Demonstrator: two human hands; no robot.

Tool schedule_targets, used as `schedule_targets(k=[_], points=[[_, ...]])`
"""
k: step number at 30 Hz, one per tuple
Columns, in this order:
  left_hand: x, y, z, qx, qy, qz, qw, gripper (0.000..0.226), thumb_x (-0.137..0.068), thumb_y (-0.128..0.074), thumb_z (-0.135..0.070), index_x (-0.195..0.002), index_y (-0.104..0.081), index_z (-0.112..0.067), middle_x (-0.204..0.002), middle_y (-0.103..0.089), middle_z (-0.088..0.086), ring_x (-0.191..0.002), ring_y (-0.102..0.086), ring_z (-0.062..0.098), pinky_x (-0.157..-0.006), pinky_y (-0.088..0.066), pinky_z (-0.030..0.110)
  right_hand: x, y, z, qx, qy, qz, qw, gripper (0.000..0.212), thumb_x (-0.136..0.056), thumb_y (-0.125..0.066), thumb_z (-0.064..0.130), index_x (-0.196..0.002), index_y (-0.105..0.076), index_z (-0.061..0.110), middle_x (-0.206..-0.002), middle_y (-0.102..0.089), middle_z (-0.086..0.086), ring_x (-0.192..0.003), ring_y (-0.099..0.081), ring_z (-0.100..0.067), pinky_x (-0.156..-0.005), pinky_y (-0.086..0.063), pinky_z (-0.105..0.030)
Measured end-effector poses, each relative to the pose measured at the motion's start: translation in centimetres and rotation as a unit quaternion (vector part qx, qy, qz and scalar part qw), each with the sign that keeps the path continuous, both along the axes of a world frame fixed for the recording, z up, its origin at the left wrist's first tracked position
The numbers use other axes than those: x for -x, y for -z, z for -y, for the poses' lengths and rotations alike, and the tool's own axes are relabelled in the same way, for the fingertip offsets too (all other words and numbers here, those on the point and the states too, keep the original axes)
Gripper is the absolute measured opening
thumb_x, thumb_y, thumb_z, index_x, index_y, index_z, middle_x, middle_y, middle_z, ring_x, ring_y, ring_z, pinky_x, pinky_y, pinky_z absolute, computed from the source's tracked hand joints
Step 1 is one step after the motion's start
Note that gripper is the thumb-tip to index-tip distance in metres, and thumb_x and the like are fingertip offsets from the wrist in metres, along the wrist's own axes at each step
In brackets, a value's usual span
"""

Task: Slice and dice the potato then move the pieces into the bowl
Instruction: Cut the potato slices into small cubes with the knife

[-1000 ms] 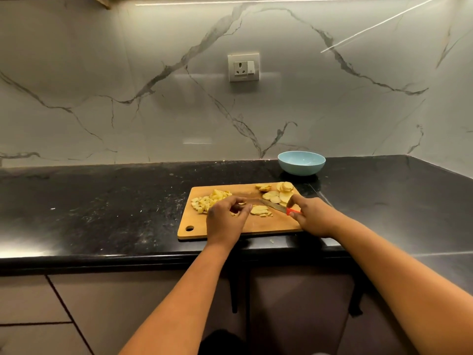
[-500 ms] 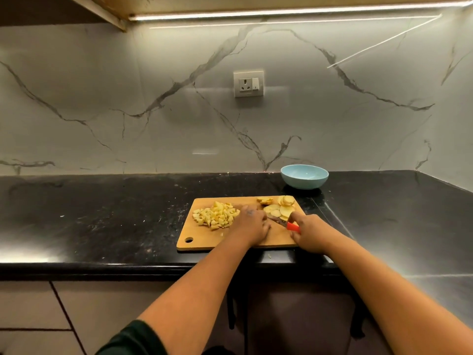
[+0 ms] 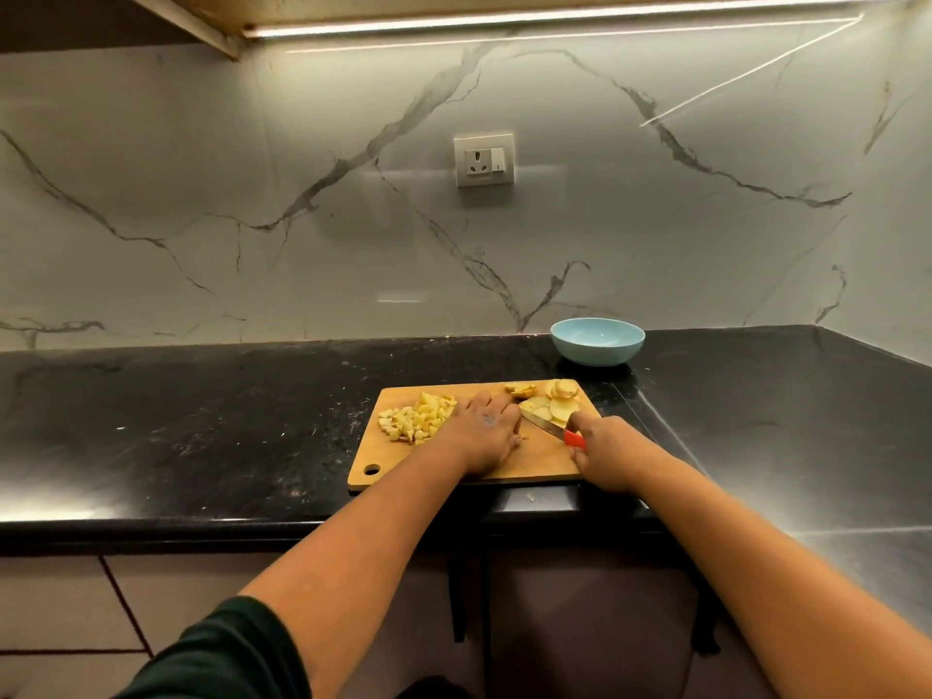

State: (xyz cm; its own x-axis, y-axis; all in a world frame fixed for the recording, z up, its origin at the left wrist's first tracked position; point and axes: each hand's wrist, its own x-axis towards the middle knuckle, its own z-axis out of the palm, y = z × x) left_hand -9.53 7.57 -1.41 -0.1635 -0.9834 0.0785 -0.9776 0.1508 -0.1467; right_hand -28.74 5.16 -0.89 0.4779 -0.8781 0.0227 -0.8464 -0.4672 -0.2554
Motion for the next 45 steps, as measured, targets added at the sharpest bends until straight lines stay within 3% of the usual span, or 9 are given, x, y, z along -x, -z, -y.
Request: schedule_targets(k=[6, 13, 18, 22, 28, 34, 38, 41, 45], points=[[-1.8, -0.1, -0.4, 0.014, -0.028, 0.02, 0.999, 0.04, -0.104, -0.034, -0.042, -0.135, -0.042, -0.018, -0.143, -0.037, 0.009, -0.136, -0.027, 0.028, -0.111, -0.023, 0.05, 0.0, 0.1, -0.1, 0.006, -0.003, -0.009, 1.0, 0.036, -0.097, -0.05, 0.024, -0.133, -0.042, 0.02, -0.098, -0.055, -0.001, -0.084, -0.056, -0.015, -0.075, -0.05, -0.025], [-4.1, -0.2, -0.7, 0.086, -0.029, 0.033, 0.995, 0.032, -0.101, -0.044, -0.041, -0.127, -0.048, -0.023, -0.132, -0.044, 0.003, -0.125, -0.035, 0.024, -0.104, -0.03, 0.043, -0.1, 0.0, 0.0, 0.0, -0.001, -0.005, 1.0, 0.037, -0.097, -0.051, 0.023, -0.134, -0.042, 0.021, -0.1, -0.053, -0.001, -0.088, -0.056, -0.016, -0.077, -0.049, -0.026], [-4.5, -0.8, -0.3, 0.185, -0.058, -0.013, 0.981, 0.024, -0.102, -0.043, -0.031, -0.122, -0.052, -0.02, -0.12, -0.056, 0.002, -0.112, -0.046, 0.021, -0.096, -0.039, 0.038, 0.0, 0.0, 0.3, -0.012, 0.003, 0.003, 1.0, 0.041, -0.098, -0.051, 0.024, -0.137, -0.042, 0.021, -0.117, -0.058, -0.006, -0.093, -0.056, -0.017, -0.084, -0.05, -0.027], [-3.0, -0.6, 0.1, 0.187, -0.032, -0.022, 0.981, 0.026, -0.102, -0.043, -0.039, -0.11, -0.057, -0.018, -0.108, -0.058, 0.001, -0.098, -0.046, 0.016, -0.089, -0.042, 0.035, 0.7, -0.3, 0.7, -0.042, 0.01, 0.037, 0.998, 0.04, -0.098, -0.051, 0.029, -0.136, -0.044, 0.021, -0.126, -0.057, -0.009, -0.099, -0.055, -0.017, -0.084, -0.045, -0.025], [0.7, 0.4, 1.2, 0.075, 0.042, -0.092, 0.992, 0.033, -0.098, -0.053, -0.038, -0.124, -0.055, -0.018, -0.121, -0.057, 0.003, -0.11, -0.053, 0.017, -0.093, -0.045, 0.029, 1.4, -0.3, 1.2, -0.07, 0.02, 0.065, 0.995, 0.037, -0.097, -0.053, 0.034, -0.132, -0.048, 0.024, -0.129, -0.057, -0.006, -0.103, -0.054, -0.016, -0.083, -0.042, -0.023], [0.3, 1.0, 1.6, 0.14, 0.013, -0.02, 0.99, 0.026, -0.101, -0.045, -0.03, -0.123, -0.056, -0.02, -0.123, -0.056, 0.002, -0.112, -0.049, 0.02, -0.095, -0.044, 0.038, 1.4, -0.2, 1.2, -0.073, 0.018, 0.069, 0.995, 0.036, -0.097, -0.054, 0.035, -0.13, -0.05, 0.023, -0.129, -0.057, -0.005, -0.102, -0.054, -0.015, -0.084, -0.043, -0.023], [-1.4, 0.9, 0.9, 0.195, -0.036, 0.054, 0.979, 0.025, -0.102, -0.04, -0.022, -0.12, -0.057, -0.017, -0.115, -0.055, 0.004, -0.107, -0.046, 0.022, -0.089, -0.038, 0.036, 1.7, -0.5, 1.2, -0.087, 0.015, 0.137, 0.987, 0.029, -0.093, -0.06, 0.035, -0.118, -0.059, 0.021, -0.11, -0.064, -0.003, -0.091, -0.059, -0.013, -0.082, -0.049, -0.024], [-2.3, 0.9, 0.6, 0.228, -0.045, 0.034, 0.972, 0.021, -0.1, -0.04, -0.017, -0.112, -0.057, -0.019, -0.108, -0.054, 0.001, -0.099, -0.047, 0.019, -0.081, -0.036, 0.032, 1.9, -0.7, 1.1, -0.137, 0.029, 0.266, 0.954, 0.019, -0.093, -0.061, 0.034, -0.105, -0.062, 0.019, -0.074, -0.066, -0.004, -0.062, -0.055, -0.013, -0.062, -0.05, -0.026], [-2.9, 0.1, 1.0, 0.238, -0.072, -0.03, 0.968, 0.027, -0.097, -0.04, -0.008, -0.114, -0.057, -0.02, -0.105, -0.06, 0.001, -0.095, -0.052, 0.018, -0.084, -0.041, 0.032, 1.6, -0.6, 1.1, -0.165, 0.052, 0.373, 0.912, 0.022, -0.095, -0.06, 0.033, -0.1, -0.065, 0.012, -0.062, -0.06, -0.005, -0.051, -0.045, -0.013, -0.049, -0.04, -0.024]])
